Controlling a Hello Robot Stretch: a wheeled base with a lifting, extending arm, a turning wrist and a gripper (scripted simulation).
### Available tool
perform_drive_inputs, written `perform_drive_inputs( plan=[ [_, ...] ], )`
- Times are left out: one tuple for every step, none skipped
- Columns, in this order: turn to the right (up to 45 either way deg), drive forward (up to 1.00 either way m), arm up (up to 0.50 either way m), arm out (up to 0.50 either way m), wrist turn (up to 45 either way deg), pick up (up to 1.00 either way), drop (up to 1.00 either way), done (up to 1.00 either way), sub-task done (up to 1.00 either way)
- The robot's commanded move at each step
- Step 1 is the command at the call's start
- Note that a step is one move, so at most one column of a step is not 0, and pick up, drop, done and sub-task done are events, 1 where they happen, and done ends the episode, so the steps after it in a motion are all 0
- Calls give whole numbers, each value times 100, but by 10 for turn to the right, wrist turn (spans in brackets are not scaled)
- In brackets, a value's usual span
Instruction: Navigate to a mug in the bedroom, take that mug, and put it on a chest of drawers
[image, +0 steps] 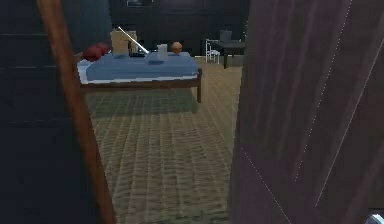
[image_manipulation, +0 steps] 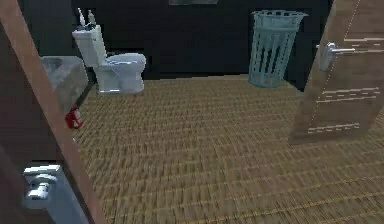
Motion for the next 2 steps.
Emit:
perform_drive_inputs(
  plan=[
    [0,100,0,0,0,0,0,0,0],
    [30,0,0,0,0,0,0,0,0]
  ],
)
